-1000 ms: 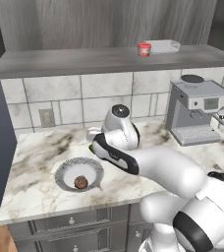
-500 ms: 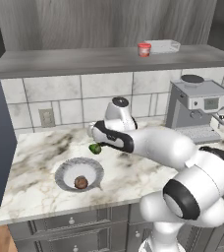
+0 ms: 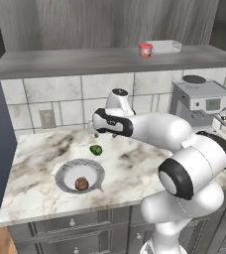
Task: Pick the avocado and bread from the counter and place them on the plate. Then pick the jam from the cabinet and place it next to the plate. Lastly close the cabinet door.
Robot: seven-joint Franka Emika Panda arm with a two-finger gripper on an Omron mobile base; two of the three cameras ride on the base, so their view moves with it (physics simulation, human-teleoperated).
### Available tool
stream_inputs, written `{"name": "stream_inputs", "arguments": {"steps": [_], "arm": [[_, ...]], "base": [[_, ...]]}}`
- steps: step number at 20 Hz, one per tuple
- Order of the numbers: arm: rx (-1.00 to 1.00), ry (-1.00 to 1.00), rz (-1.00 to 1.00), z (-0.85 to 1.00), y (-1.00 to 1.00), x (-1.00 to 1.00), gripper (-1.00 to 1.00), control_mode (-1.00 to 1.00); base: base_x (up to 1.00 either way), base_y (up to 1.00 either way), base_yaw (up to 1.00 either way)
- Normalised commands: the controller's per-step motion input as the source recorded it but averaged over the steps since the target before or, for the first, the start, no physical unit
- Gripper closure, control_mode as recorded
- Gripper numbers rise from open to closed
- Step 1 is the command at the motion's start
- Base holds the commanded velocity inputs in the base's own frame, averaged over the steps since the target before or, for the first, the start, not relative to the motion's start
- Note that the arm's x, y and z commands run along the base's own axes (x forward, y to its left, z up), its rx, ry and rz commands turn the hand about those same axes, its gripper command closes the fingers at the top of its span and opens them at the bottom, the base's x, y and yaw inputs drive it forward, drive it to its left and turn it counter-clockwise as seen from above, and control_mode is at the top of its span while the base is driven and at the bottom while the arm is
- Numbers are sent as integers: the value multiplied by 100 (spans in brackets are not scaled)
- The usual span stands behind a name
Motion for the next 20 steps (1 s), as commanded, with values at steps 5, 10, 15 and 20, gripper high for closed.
{"name": "stream_inputs", "arguments": {"steps": [5,10,15,20], "arm": [[-10,0,16,-1,0,0,-100,-100],[-13,0,12,-6,0,0,-100,-100],[0,0,12,-4,0,0,-100,-100],[0,0,14,-20,0,0,-100,-100]], "base": [[0,0,0],[0,0,0],[0,0,0],[0,0,0]]}}
